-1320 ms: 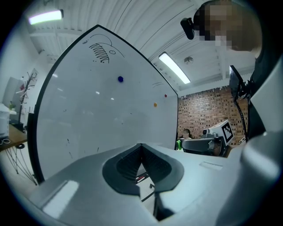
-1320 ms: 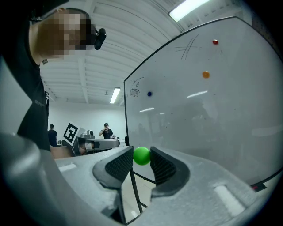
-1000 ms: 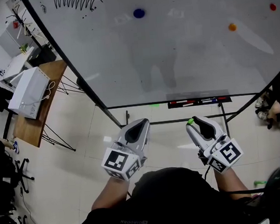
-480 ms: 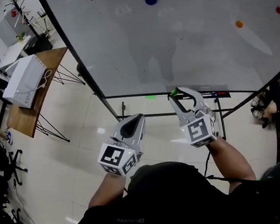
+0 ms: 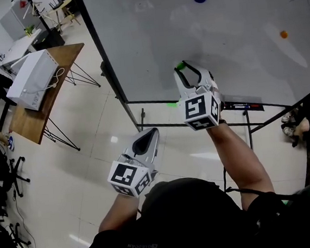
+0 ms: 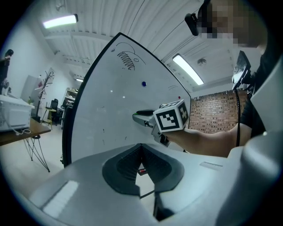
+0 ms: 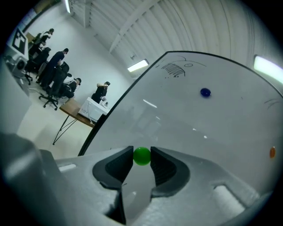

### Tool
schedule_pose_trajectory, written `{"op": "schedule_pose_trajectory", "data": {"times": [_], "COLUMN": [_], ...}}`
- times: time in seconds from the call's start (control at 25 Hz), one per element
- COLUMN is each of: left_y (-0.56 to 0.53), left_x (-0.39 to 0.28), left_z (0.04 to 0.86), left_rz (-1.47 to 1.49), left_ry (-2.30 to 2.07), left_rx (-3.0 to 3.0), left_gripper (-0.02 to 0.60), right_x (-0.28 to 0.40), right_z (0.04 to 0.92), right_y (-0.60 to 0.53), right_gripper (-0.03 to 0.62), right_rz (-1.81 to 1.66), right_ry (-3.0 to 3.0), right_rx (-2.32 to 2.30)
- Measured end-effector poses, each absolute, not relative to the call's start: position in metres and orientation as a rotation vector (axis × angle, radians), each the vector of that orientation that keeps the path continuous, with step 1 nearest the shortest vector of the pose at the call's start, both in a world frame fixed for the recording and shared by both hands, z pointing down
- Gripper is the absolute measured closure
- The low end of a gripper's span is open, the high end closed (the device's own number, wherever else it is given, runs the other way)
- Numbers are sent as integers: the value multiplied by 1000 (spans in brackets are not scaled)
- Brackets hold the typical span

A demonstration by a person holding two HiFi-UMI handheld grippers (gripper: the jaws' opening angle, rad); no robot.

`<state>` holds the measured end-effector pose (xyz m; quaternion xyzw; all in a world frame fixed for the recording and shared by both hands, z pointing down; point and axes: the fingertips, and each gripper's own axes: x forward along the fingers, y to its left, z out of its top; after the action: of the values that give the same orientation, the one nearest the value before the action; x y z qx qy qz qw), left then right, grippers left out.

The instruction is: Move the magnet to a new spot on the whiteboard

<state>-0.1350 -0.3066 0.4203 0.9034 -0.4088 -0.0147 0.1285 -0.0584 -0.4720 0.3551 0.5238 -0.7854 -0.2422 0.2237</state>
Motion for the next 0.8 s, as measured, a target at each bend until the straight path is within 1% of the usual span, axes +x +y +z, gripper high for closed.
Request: {"op": "schedule_pose_trajectory", "data": {"times": [0.32, 0.8], "left_y": [-321, -333], "left_x": [-167, -170], "left_z": [426, 427], "left_rz": [-15, 1], "left_ry": [-1165, -1085], "left_rx": [2648, 2676], "left_gripper": [565, 565], "right_x": [-59, -55], "right_z": [346, 339], "right_y": [-504, -522], "right_gripper": [485, 484], "right_rz": [-576, -546], "right_ry": [-2140, -2050], "right_rx": [1591, 1685]}}
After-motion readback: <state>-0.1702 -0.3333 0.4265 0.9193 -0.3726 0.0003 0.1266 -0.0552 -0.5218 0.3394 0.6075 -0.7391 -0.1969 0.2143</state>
